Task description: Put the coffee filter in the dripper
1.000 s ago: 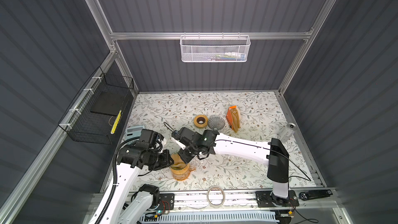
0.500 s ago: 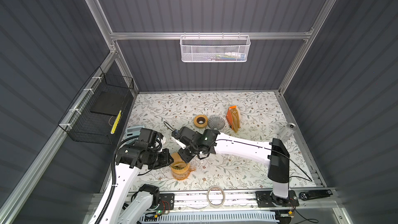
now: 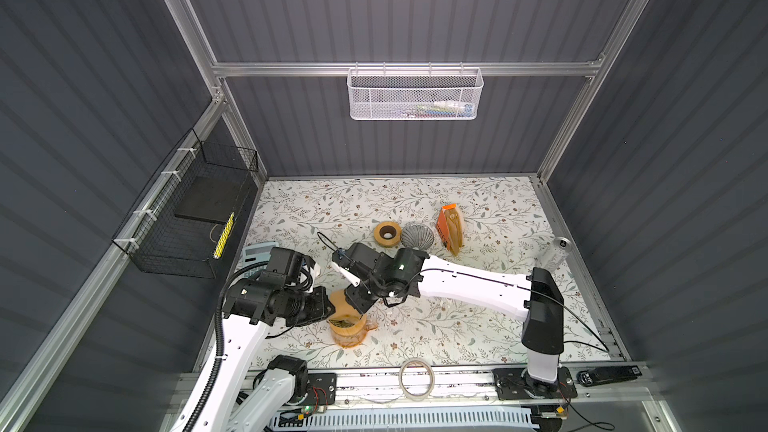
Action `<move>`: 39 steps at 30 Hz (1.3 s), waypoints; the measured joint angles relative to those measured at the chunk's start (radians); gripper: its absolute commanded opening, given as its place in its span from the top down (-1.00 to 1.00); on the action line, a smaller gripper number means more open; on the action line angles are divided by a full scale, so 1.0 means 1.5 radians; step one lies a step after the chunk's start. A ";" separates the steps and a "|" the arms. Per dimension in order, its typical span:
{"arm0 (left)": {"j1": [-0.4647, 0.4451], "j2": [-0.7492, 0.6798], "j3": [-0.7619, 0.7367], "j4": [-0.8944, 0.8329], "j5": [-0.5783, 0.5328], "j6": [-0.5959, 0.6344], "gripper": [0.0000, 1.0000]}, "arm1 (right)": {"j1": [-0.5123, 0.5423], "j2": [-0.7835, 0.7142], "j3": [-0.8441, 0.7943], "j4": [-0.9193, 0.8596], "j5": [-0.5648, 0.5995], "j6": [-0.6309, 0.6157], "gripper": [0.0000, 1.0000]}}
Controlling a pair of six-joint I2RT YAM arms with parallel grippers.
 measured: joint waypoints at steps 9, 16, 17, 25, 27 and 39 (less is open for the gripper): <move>0.000 -0.001 0.009 -0.001 0.000 0.000 0.55 | 0.004 -0.026 0.000 -0.005 0.013 0.001 0.21; 0.000 -0.001 0.033 -0.010 -0.015 0.000 0.55 | 0.007 -0.060 -0.002 -0.001 0.023 0.003 0.22; 0.000 -0.001 0.036 -0.010 -0.018 0.000 0.54 | 0.007 -0.064 -0.005 0.001 0.024 0.003 0.24; 0.000 0.003 0.056 0.005 -0.040 -0.017 0.50 | -0.010 -0.130 -0.074 0.031 0.030 0.008 0.27; 0.000 0.003 0.055 0.032 -0.050 -0.029 0.46 | -0.035 -0.158 -0.110 0.044 0.023 0.017 0.28; 0.000 0.150 0.061 0.282 -0.053 -0.090 0.39 | -0.159 -0.227 -0.306 0.133 0.005 -0.021 0.18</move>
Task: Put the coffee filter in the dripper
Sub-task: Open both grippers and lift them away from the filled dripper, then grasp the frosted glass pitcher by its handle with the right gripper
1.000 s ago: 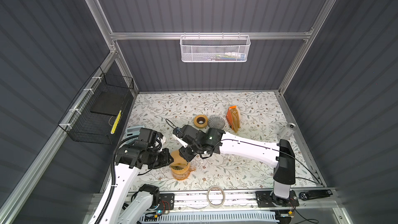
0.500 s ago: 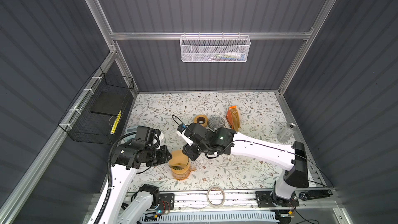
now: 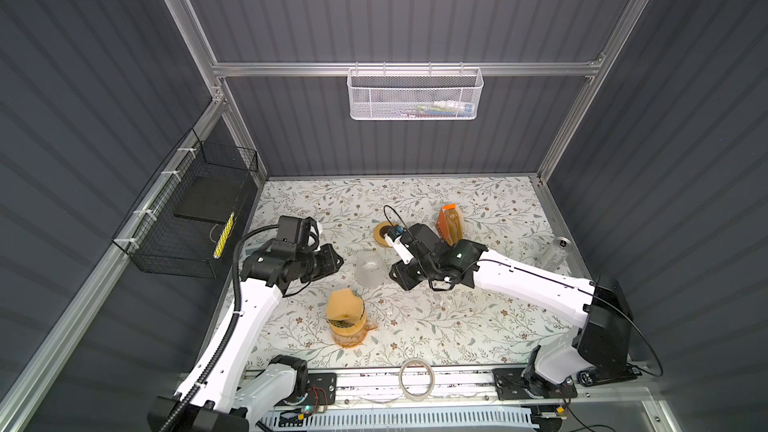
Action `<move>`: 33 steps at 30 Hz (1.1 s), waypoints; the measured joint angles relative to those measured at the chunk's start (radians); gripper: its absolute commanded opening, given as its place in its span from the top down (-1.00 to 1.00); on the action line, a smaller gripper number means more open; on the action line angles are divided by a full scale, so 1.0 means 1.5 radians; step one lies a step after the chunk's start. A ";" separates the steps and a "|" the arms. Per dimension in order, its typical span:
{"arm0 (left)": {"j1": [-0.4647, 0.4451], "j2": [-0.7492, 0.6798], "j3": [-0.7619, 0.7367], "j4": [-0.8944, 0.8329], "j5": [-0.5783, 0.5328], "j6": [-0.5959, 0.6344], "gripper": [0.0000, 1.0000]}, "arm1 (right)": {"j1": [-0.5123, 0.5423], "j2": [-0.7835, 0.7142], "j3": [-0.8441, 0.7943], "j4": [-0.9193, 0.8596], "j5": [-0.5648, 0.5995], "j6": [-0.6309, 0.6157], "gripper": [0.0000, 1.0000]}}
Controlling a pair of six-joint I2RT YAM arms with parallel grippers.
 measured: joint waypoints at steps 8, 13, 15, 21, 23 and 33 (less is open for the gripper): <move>0.000 0.032 0.011 0.093 0.015 -0.009 0.38 | -0.008 0.062 -0.031 0.068 -0.002 -0.058 0.14; 0.000 0.047 0.011 0.111 0.024 -0.009 0.40 | -0.014 0.117 -0.031 0.108 -0.003 -0.082 0.14; 0.000 0.048 0.011 0.113 0.026 -0.009 0.40 | -0.018 0.135 -0.029 0.116 -0.005 -0.088 0.15; 0.000 0.048 0.011 0.112 0.026 -0.008 0.40 | -0.041 0.178 -0.018 0.135 -0.013 -0.101 0.24; 0.000 0.048 0.011 0.112 0.025 -0.008 0.40 | -0.047 0.187 -0.012 0.140 -0.015 -0.104 0.29; 0.001 0.048 0.011 0.107 0.019 -0.008 0.41 | -0.049 0.230 0.027 0.148 -0.021 -0.129 0.53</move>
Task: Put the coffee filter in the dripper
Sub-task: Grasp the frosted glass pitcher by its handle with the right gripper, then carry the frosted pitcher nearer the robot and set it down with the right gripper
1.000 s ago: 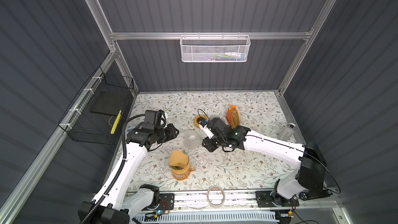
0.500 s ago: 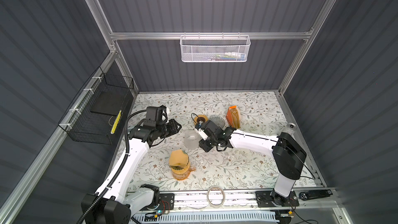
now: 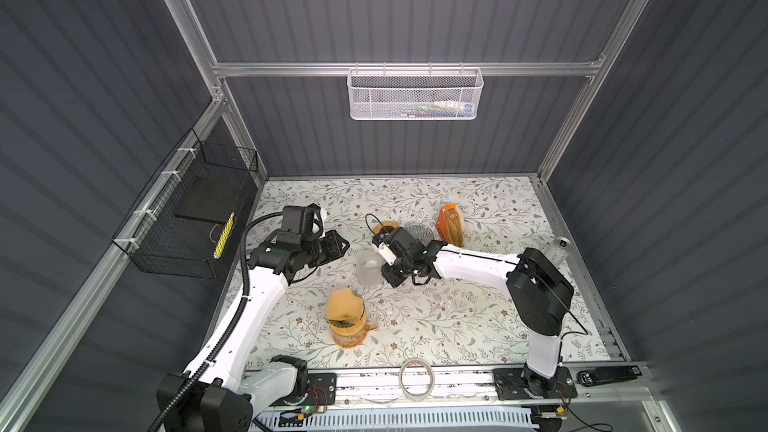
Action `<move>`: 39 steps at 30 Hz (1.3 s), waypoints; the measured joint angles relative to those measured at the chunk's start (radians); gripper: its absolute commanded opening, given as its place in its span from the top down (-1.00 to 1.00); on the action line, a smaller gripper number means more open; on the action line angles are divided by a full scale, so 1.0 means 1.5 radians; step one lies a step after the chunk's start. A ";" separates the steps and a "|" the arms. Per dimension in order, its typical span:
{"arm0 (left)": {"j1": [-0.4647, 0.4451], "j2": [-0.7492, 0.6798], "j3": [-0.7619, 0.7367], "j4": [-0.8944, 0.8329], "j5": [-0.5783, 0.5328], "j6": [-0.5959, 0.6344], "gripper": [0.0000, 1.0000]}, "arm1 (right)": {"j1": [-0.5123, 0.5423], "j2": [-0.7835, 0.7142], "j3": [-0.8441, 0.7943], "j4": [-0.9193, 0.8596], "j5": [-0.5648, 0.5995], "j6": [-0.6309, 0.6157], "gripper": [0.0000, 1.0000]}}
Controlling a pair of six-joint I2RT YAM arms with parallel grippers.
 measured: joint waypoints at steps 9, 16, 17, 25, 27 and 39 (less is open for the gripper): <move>0.001 0.000 0.000 -0.003 0.000 0.000 0.41 | 0.000 0.004 0.006 -0.002 -0.001 -0.007 0.93; 0.001 0.000 0.000 -0.004 0.000 0.000 0.41 | 0.002 -0.005 0.003 -0.011 -0.001 -0.006 1.00; 0.001 -0.001 0.000 -0.004 0.000 0.000 0.41 | 0.003 -0.009 -0.001 -0.013 -0.001 -0.006 1.00; 0.001 -0.020 -0.001 -0.004 -0.003 0.000 0.41 | 0.034 -0.125 -0.066 -0.054 0.014 0.009 1.00; 0.001 -0.024 -0.001 -0.004 -0.003 0.000 0.42 | 0.049 -0.157 -0.084 -0.061 0.023 0.016 1.00; 0.001 -0.048 -0.018 -0.006 -0.003 0.000 0.42 | 0.156 -0.326 -0.224 -0.130 0.080 0.101 1.00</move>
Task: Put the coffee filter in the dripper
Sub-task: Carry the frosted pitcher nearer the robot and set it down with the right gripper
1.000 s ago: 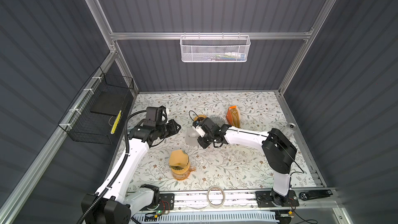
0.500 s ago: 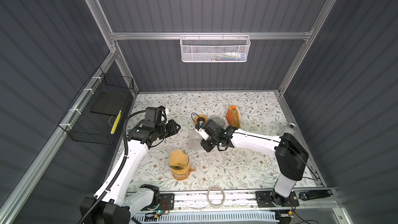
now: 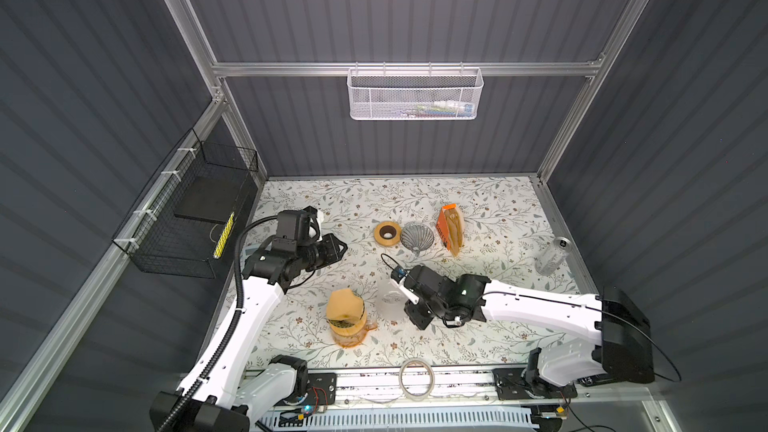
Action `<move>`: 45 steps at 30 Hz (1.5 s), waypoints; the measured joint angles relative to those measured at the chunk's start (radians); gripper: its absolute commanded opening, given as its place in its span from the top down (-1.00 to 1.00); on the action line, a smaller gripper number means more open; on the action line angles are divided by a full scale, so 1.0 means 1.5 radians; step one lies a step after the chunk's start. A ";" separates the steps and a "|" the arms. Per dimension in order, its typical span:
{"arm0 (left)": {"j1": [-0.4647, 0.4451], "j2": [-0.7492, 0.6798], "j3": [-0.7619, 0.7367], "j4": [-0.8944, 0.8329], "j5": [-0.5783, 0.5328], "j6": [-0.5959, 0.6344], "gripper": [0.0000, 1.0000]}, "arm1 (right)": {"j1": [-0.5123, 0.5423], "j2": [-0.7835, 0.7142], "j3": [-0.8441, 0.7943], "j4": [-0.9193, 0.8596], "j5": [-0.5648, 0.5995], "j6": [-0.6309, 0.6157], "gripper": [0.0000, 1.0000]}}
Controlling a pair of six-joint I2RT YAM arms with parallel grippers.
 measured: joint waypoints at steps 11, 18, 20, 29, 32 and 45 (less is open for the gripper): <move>0.000 -0.011 -0.003 -0.015 -0.005 0.000 0.43 | 0.039 -0.141 -0.122 -0.048 0.008 0.102 1.00; 0.000 -0.011 -0.005 -0.017 -0.007 0.000 0.43 | 0.050 -0.150 -0.154 -0.058 0.021 0.131 1.00; 0.000 -0.011 -0.005 -0.017 -0.007 0.000 0.44 | 0.051 -0.150 -0.160 -0.056 0.024 0.138 1.00; 0.000 -0.007 -0.005 -0.016 -0.007 0.000 0.44 | 0.051 -0.149 -0.181 -0.029 0.041 0.144 0.84; 0.000 -0.002 -0.005 -0.016 -0.007 0.000 0.46 | 0.051 -0.148 -0.187 -0.018 0.043 0.149 0.72; 0.000 0.005 -0.005 -0.015 -0.007 0.000 0.47 | 0.051 -0.112 -0.204 -0.019 0.048 0.176 0.21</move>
